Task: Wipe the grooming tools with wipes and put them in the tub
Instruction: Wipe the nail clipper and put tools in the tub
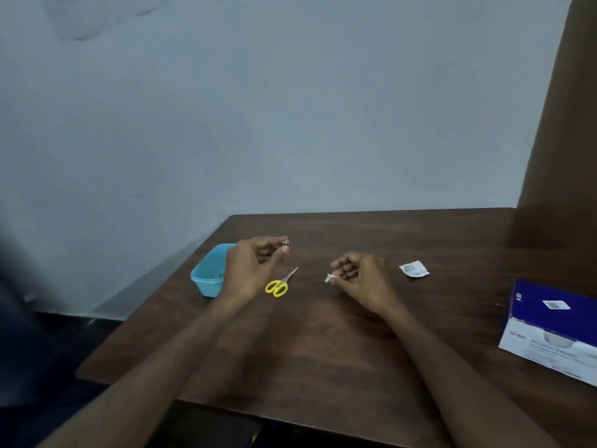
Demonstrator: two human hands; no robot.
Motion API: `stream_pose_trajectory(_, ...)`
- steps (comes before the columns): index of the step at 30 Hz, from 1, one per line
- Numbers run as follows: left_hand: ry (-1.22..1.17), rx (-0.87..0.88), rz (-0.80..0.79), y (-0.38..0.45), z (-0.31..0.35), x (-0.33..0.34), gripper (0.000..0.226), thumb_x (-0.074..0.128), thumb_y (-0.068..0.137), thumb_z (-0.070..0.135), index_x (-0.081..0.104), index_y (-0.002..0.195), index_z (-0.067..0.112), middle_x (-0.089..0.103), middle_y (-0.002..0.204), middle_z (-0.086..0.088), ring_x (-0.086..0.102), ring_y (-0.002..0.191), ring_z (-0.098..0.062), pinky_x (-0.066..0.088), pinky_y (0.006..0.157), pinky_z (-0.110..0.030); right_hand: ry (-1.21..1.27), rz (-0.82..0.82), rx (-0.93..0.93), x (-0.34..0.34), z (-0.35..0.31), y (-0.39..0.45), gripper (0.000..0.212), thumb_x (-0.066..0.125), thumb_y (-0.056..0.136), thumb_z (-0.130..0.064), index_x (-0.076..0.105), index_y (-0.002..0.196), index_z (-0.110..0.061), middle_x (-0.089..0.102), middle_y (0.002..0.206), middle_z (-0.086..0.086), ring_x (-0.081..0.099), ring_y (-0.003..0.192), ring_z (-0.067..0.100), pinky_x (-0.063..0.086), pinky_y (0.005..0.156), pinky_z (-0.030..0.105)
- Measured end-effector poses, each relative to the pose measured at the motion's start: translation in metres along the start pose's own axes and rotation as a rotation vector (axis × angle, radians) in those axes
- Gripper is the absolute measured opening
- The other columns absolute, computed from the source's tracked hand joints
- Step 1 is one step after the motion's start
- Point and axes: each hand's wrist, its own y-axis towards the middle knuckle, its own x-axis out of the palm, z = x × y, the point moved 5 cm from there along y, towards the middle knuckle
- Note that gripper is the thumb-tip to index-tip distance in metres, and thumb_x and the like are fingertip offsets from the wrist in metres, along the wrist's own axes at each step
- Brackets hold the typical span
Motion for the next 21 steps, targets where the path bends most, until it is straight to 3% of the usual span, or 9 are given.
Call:
stream_pose_trajectory(5,0.258,-0.128,0.023,0.04,-0.024,-0.075,0.021,0.088,0.087,0.03,0.083,0.106,0.022,0.079,0.08,0.012,0.072,0.073,0.008,0.054,0.079,-0.006,0.004,0.009,-0.024,0.0,-0.006,0.0,0.019,0.088,0.081,-0.012,0.079,0.092,-0.023,0.073,0.068,-0.028,0.069,0.066,-0.008,0.051,0.066,0.007)
stream_pose_trajectory(8,0.43,-0.3,-0.007,0.05,-0.054,-0.099,0.028,0.091,0.08,0.043,0.081,0.101,0.027,0.076,0.075,0.014,0.073,0.086,0.001,0.059,0.094,-0.027,-0.03,0.005,-0.044,0.001,-0.007,0.0,0.023,0.086,0.082,-0.005,0.078,0.095,-0.023,0.073,0.069,-0.031,0.069,0.067,-0.01,0.047,0.065,0.003)
stream_pose_trajectory(11,0.626,-0.426,-0.084,0.048,-0.064,-0.102,0.033,0.09,0.077,0.053,0.075,0.098,0.032,0.073,0.092,0.015,0.072,0.101,-0.012,0.058,0.093,-0.034,-0.037,-0.003,-0.039,0.002,-0.007,0.0,0.028,0.085,0.082,-0.003,0.076,0.094,-0.028,0.074,0.07,-0.028,0.071,0.07,-0.007,0.048,0.067,0.004)
stream_pose_trajectory(15,0.901,-0.357,-0.179,0.046,-0.054,-0.088,0.034,0.084,0.083,0.054,0.07,0.109,0.035,0.071,0.123,0.004,0.068,0.115,-0.021,0.054,0.098,-0.037,-0.046,0.006,-0.056,-0.005,-0.005,0.0,0.032,0.088,0.08,-0.004,0.076,0.093,-0.03,0.075,0.071,-0.027,0.072,0.07,-0.006,0.05,0.069,0.006)
stream_pose_trajectory(18,0.995,-0.377,-0.277,0.048,-0.062,-0.081,0.04,0.082,0.088,0.046,0.07,0.124,0.033,0.069,0.131,0.004,0.068,0.121,-0.022,0.053,0.098,-0.037,-0.023,0.005,-0.052,-0.003,-0.006,0.001,0.036,0.089,0.078,0.0,0.076,0.09,-0.031,0.074,0.069,-0.025,0.071,0.066,-0.006,0.05,0.065,0.005)
stream_pose_trajectory(21,1.036,-0.376,-0.32,0.05,-0.067,-0.076,0.035,0.08,0.092,0.038,0.072,0.125,0.03,0.071,0.13,0.005,0.069,0.118,-0.022,0.053,0.094,-0.036,-0.022,-0.005,-0.06,0.0,-0.008,0.002,0.037,0.086,0.079,0.004,0.075,0.089,-0.029,0.075,0.068,-0.023,0.071,0.064,-0.004,0.05,0.065,0.006)
